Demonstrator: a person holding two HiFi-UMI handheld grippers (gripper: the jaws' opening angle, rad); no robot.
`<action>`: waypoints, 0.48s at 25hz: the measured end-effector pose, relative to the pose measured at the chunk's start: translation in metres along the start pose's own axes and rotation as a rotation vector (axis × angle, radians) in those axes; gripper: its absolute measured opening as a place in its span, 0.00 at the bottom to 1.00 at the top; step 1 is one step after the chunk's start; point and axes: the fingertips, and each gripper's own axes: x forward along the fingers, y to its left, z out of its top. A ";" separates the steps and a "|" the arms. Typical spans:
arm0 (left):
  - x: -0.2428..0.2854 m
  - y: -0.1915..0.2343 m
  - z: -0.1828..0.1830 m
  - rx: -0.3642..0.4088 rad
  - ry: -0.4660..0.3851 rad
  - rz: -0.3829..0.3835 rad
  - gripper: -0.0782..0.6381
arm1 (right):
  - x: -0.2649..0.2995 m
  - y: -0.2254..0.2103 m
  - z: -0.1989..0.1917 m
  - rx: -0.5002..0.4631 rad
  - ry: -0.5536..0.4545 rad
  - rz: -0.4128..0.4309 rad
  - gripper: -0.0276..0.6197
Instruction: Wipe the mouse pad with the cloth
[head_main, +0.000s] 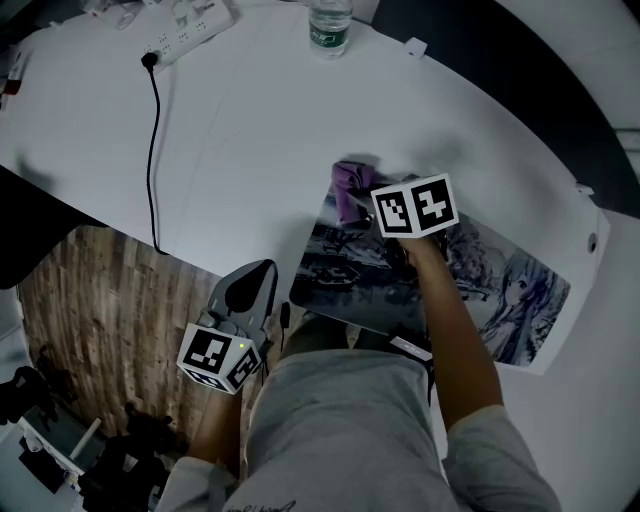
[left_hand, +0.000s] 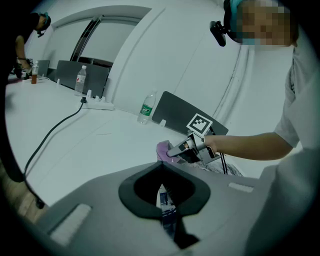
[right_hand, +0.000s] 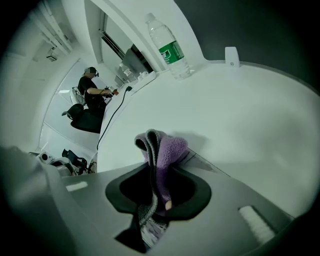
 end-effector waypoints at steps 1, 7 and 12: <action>0.000 -0.001 0.001 0.000 0.001 0.002 0.13 | 0.001 0.001 0.001 -0.004 0.000 0.001 0.19; -0.003 -0.002 0.004 0.012 -0.007 0.004 0.13 | -0.001 0.004 0.002 -0.009 -0.031 0.029 0.19; 0.001 -0.008 0.007 0.034 0.008 0.001 0.13 | -0.024 0.007 -0.001 -0.004 -0.083 0.070 0.19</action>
